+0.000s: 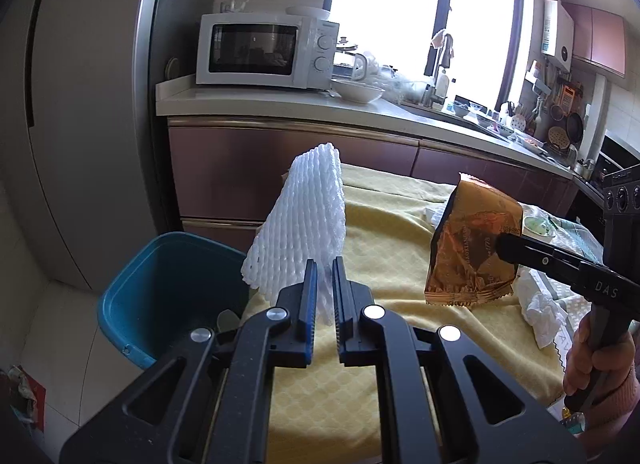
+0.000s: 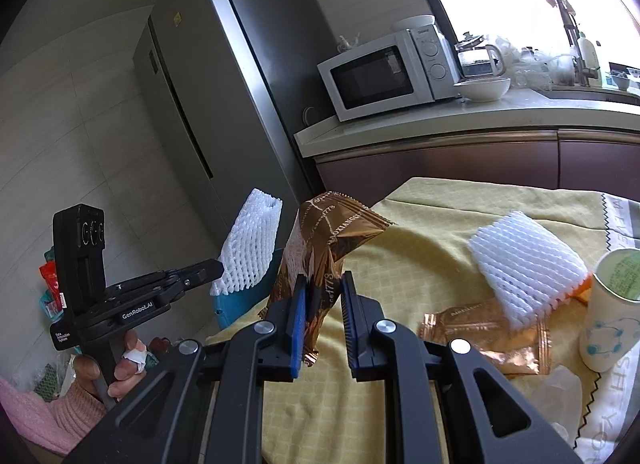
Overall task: Collect trash
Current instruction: 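Lift foam net and foil wrapper and carry both over the teal bin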
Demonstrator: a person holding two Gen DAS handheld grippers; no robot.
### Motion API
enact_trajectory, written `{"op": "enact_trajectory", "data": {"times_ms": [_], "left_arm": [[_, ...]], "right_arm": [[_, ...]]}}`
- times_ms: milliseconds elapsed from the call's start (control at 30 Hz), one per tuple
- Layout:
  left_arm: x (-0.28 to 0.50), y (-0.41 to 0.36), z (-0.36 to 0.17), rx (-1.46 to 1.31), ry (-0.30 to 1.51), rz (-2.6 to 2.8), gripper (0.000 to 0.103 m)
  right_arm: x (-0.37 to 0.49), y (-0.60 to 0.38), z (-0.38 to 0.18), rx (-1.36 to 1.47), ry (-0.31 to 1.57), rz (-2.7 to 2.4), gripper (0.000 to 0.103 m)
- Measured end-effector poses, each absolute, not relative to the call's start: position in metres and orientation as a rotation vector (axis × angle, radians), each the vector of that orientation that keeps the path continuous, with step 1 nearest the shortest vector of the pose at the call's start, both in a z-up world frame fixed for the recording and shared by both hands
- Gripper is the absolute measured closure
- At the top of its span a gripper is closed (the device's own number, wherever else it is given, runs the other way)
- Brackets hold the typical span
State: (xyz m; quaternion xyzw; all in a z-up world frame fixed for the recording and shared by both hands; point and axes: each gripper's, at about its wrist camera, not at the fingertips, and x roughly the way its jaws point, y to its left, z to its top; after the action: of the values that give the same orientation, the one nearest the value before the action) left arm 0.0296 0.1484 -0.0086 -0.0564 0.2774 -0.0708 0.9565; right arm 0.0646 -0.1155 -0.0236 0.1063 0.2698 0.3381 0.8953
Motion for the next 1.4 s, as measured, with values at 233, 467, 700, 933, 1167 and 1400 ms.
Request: {"op": "enact_trajectory", "data": {"times_ms": [233, 467, 700, 933, 1167, 1400], "left_arm": [[0.023, 0.19, -0.01, -0.14, 0.56, -0.051, 0.095], [0.026, 0.22, -0.018, -0.159, 0.579, 0.015, 0.095], [0.036, 0.235, -0.032, -0.171, 0.612, 0.049, 0.095], [0.045, 0.242, -0.049, -0.182, 0.648, 0.073, 0.095], [0.055, 0.249, -0.063, -0.195, 0.681, 0.092, 0.095], [0.064, 0.258, -0.076, -0.213, 0.704, 0.112, 0.095]], "right_arm": [[0.079, -0.077, -0.021, 0.189, 0.586, 0.787, 0.087], [0.094, -0.04, -0.017, 0.147, 0.607, 0.85, 0.087], [0.109, -0.01, -0.017, 0.121, 0.641, 0.887, 0.087], [0.125, 0.018, -0.024, 0.095, 0.685, 0.906, 0.087], [0.142, 0.044, -0.036, 0.064, 0.749, 0.913, 0.087], [0.154, 0.071, -0.047, 0.015, 0.799, 0.904, 0.087]]}}
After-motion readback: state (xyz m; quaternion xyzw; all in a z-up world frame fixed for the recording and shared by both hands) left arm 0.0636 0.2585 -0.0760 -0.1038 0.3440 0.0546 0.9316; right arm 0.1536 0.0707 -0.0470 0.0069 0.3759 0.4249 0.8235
